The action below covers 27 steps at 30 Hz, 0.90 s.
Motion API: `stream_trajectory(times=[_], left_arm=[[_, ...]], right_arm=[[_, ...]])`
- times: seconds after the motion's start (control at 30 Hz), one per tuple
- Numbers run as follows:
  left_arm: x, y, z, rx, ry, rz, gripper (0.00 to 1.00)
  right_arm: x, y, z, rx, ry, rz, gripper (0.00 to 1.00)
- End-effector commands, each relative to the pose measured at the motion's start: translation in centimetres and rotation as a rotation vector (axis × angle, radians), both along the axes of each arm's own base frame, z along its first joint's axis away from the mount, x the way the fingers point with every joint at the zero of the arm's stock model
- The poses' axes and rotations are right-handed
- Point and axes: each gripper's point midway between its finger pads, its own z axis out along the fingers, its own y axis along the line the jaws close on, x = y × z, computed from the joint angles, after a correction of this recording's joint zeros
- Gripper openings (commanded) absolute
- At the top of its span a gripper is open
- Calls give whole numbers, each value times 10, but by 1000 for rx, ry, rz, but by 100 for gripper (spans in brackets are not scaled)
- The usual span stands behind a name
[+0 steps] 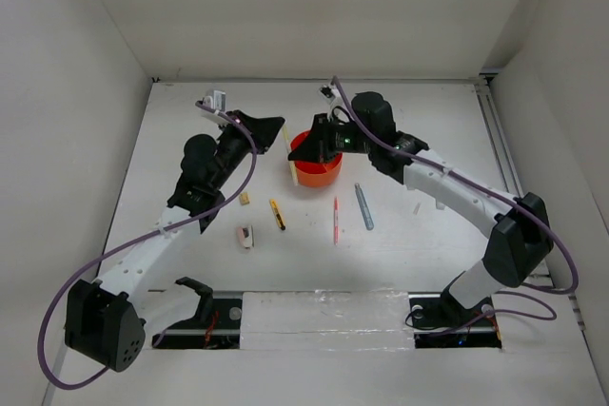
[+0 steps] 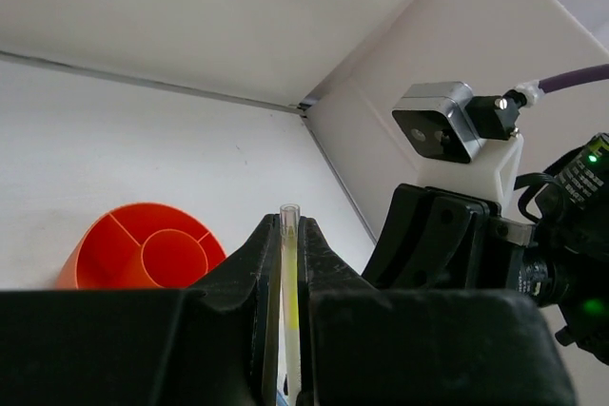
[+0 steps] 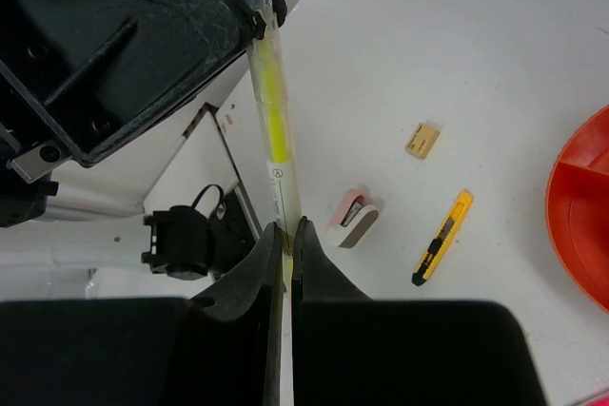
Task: Sort the stationery into containers
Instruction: Close the pen cap on the pen.
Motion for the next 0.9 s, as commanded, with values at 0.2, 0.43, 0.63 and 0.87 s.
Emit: stream_trajectory(times=[0.2, 0.43, 0.63, 0.87], left_arm=[[-34, -26, -17, 33, 33, -201, 0], [-32, -21, -10, 35, 48, -163, 0], [-31, -12, 34, 30, 17, -108, 22], [-39, -3, 59, 26, -36, -81, 72]], right_arm=[[36, -11, 116, 225, -247, -88, 0], [33, 0, 101, 179, -352, -51, 0], [24, 12, 51, 120, -363, -19, 0], [22, 23, 40, 129, -401, 12, 0]])
